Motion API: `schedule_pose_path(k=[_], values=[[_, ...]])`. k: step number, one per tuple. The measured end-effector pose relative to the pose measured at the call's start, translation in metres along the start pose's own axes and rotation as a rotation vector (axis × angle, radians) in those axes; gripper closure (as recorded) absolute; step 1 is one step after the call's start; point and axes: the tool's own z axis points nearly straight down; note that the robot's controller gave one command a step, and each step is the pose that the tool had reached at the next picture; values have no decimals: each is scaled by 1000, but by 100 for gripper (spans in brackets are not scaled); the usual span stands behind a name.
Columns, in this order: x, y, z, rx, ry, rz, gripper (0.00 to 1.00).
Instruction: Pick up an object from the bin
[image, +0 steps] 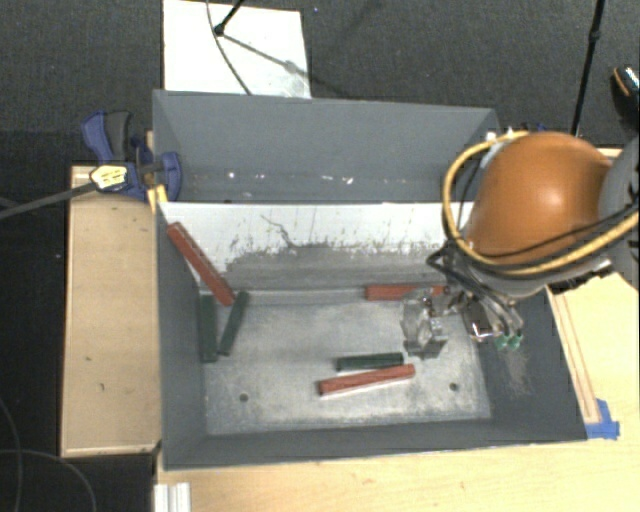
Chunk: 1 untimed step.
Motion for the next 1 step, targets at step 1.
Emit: schedule_pose_path(k=[1], values=[[2, 0, 4, -1, 8, 2, 0]])
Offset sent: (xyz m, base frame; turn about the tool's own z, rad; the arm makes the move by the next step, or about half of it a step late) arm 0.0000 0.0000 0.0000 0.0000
